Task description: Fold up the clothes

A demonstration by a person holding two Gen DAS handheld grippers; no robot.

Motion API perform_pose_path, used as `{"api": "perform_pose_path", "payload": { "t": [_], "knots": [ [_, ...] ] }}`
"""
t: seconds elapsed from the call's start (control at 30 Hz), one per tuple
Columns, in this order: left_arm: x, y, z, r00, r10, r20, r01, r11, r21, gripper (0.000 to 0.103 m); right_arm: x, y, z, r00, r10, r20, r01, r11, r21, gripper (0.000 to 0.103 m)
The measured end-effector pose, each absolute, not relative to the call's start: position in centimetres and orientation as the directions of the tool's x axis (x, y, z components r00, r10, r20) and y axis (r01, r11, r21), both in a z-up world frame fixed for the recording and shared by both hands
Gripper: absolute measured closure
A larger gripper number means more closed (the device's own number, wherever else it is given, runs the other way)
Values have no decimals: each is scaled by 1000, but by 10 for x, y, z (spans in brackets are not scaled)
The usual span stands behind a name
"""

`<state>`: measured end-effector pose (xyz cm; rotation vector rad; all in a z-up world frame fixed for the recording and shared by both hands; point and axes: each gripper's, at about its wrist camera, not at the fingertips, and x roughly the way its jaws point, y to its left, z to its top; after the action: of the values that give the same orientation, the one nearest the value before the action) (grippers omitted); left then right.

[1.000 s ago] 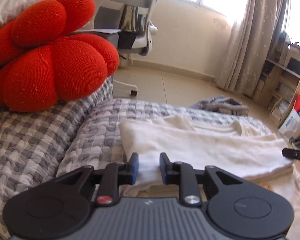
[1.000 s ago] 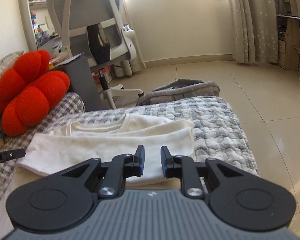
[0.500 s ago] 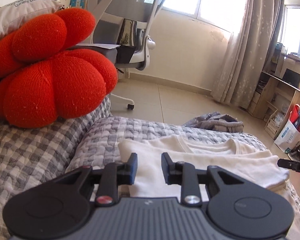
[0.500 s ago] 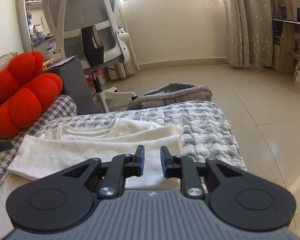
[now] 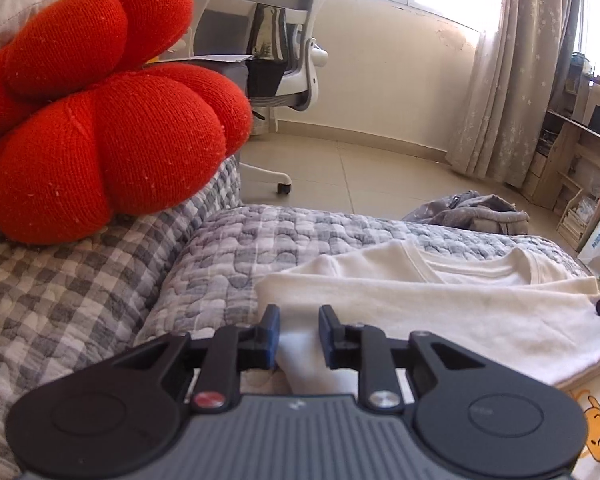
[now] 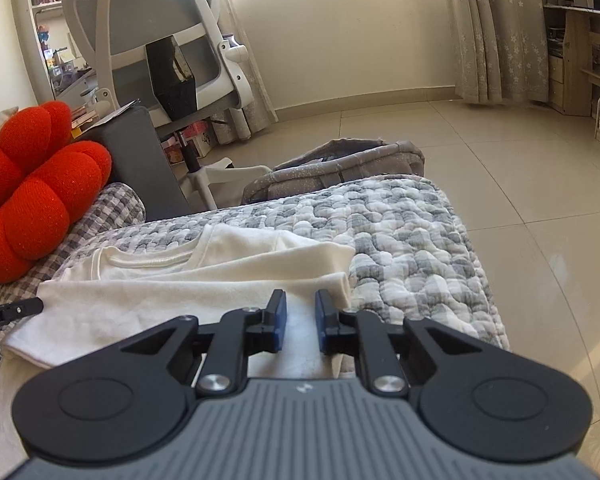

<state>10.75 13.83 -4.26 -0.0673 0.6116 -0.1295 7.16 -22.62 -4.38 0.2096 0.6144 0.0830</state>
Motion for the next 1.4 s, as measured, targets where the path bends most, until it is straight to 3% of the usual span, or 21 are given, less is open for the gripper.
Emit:
{"api": "perform_pose_path", "payload": {
  "t": [0.03,0.2,0.37,0.43,0.57,0.7,0.83,1.13,1.4],
  "knots": [
    [103,139,-38,816,-156,-556,114,988,-109,80,68,-225,-39,819,131,-559,-18,979,204,75],
    [85,137,-21,807,-269,-526,242,963,-122,80,45,-226,-21,821,182,-541,-72,973,218,75],
    [81,141,-41,762,-263,-592,254,962,-100,79,31,-221,-30,793,205,-573,-102,973,207,77],
    [79,144,-50,751,-246,-613,242,966,-91,69,29,-217,-37,782,189,-594,-100,979,180,78],
    [66,145,-37,745,-250,-619,220,967,-127,69,20,-217,-27,767,204,-608,-105,975,195,77],
    [45,142,-29,704,-268,-657,262,959,-110,69,2,-220,-18,732,260,-630,-141,962,233,66],
    [20,145,-34,624,-310,-718,311,941,-136,69,-23,-225,-24,682,304,-665,-151,949,278,66],
    [-28,147,-33,559,-311,-769,378,920,-98,69,-78,-231,-32,600,335,-727,-146,939,312,66],
    [-44,155,-28,441,-367,-819,453,879,-150,69,-116,-233,-32,504,346,-791,-141,937,320,66]
  ]
}}
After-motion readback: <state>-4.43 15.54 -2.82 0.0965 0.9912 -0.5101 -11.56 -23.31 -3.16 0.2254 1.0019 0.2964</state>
